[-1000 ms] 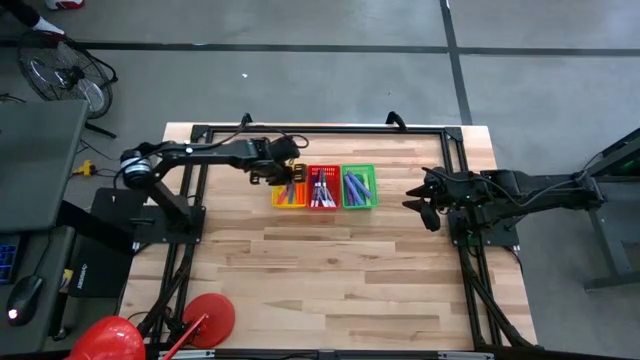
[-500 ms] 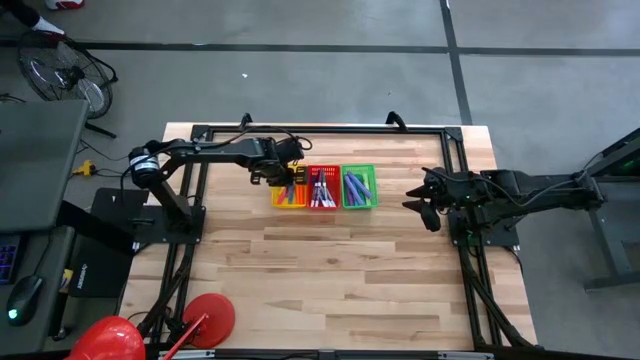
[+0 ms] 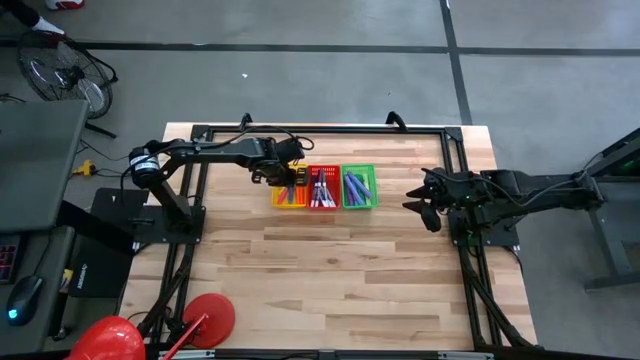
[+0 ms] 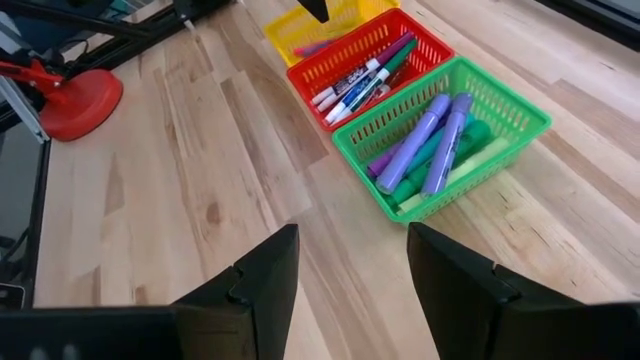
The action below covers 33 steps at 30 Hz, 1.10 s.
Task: Pick & Place Markers
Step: Put the purple pen into the yellow bin, then return to Home Position
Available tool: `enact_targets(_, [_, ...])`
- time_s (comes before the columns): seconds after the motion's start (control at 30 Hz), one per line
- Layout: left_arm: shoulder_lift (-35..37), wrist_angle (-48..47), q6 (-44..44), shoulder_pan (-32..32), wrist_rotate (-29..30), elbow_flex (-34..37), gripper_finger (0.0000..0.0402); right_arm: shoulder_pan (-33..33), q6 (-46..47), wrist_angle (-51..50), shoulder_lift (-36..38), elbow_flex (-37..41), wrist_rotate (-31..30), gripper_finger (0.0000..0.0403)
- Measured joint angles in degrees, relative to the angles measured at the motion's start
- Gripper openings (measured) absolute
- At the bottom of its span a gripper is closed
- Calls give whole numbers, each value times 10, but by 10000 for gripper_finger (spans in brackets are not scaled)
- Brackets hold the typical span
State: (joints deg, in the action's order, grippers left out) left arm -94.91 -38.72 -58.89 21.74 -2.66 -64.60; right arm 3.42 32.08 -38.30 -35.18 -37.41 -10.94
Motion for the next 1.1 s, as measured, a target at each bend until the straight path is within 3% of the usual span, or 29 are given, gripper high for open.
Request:
enact_targets(0.27, [0,10,37,-2,5,0,96,0,-20,2,24,7,-8,177])
enact_targets(0.57, [30,83,125,-32,28,9,97,0,28,90,199,133,-20,177])
enact_targets(0.7, [77,174,133,-43,42,61,97,0,40,111,275,184,-29,177])
enact_targets(0.87, [161,364,127,-46,40,168,97,0,25,159,339,222,-50,177])
enact_targets(0.97, [213,476,124,-61,73,227,97,0,-3,233,351,250,-75,177])
enact_targets(1.1, [270,549,126,-98,134,286,97,0,-15,314,336,283,-80,177])
